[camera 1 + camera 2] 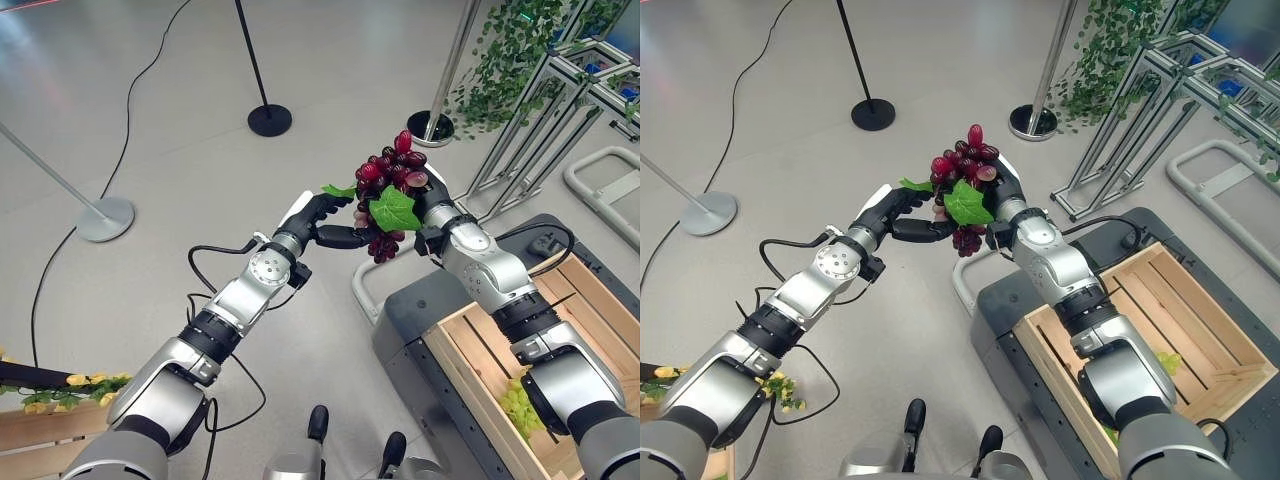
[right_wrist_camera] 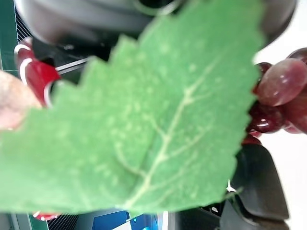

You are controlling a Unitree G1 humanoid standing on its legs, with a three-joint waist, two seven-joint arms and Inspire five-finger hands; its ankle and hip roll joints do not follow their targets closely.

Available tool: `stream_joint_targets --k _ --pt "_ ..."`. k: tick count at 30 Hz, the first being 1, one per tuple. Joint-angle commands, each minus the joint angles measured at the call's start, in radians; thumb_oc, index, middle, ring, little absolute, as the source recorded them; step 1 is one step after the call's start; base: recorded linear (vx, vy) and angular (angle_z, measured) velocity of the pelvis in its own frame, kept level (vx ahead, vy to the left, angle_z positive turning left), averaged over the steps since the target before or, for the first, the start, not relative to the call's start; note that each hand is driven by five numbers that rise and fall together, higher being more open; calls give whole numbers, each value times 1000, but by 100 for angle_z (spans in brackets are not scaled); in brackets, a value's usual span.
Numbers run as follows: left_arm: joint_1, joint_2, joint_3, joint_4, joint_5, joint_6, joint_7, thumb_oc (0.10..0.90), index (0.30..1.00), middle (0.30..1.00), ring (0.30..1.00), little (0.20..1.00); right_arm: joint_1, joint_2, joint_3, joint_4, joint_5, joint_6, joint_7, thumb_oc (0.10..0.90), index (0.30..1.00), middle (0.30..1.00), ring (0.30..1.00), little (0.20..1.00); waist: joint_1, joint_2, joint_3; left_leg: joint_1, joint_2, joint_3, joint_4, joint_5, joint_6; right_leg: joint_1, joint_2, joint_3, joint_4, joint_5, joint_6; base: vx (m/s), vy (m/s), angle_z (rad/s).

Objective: Pick up the fruits from the basket on one side to the basket on the other side

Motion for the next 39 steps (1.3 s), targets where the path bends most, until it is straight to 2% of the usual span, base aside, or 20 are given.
stream_joint_targets --k 1,5,8,15,18,23,25,30,39 --pt "27 -58 -41 113 -69 -53 -23 800 900 900 900 900 -55 47 -19 -87 80 -133 27 400 300 300 300 300 -10 -30 -278 25 17 31 -2 -60 -50 -27 -19 27 1 52 -14 0 0 0" --pt "68 -110 -41 108 -165 -73 -86 800 900 900 900 900 -53 63 -29 -95 93 -144 39 400 300 300 300 300 -11 -28 -277 27 18 34 -2 -60 -49 -26 -19 29 1 54 -13 0 0 0" --pt "101 -148 -46 111 -255 -115 -123 800 900 900 900 900 -54 77 -30 -102 129 -149 49 400 300 300 300 300 -14 -28 -280 28 19 38 -2 -60 -50 -28 -19 30 1 54 -12 0 0 0" --pt "158 -193 -28 123 -419 -257 -223 800 900 900 900 900 -44 117 -26 -115 269 -128 83 400 300 300 300 300 -15 -31 -289 28 21 45 -2 -61 -50 -31 -19 37 1 56 -14 0 0 0" --pt "162 -204 -4 113 -474 -299 -207 800 900 900 900 900 -31 142 -23 -106 334 -104 93 400 300 300 300 300 -12 -33 -291 29 21 46 -2 -61 -50 -30 -19 37 1 57 -18 0 0 0" --pt "156 -211 33 110 -469 -345 -120 800 900 900 900 900 -15 169 -14 -95 387 -49 92 400 300 300 300 300 -9 -39 -294 31 20 44 -2 -61 -49 -26 -18 36 1 57 -19 0 0 0" --pt "150 -210 47 115 -422 -357 -54 800 900 900 900 900 -11 179 -7 -90 379 -21 84 400 300 300 300 300 -9 -43 -294 31 20 43 -2 -60 -48 -26 -17 37 1 57 -21 0 0 0" --pt "146 -197 66 122 -386 -348 -10 800 900 900 900 900 -8 170 -4 -88 348 6 82 400 300 300 300 300 -12 -46 -294 32 19 42 -2 -59 -47 -25 -15 40 1 56 -22 0 0 0" --pt "160 -156 87 144 -349 -315 -10 800 900 900 900 900 3 128 -15 -83 289 -4 73 400 300 300 300 300 -14 -47 -287 35 18 43 -2 -58 -45 -22 -14 45 1 55 -24 0 0 0"
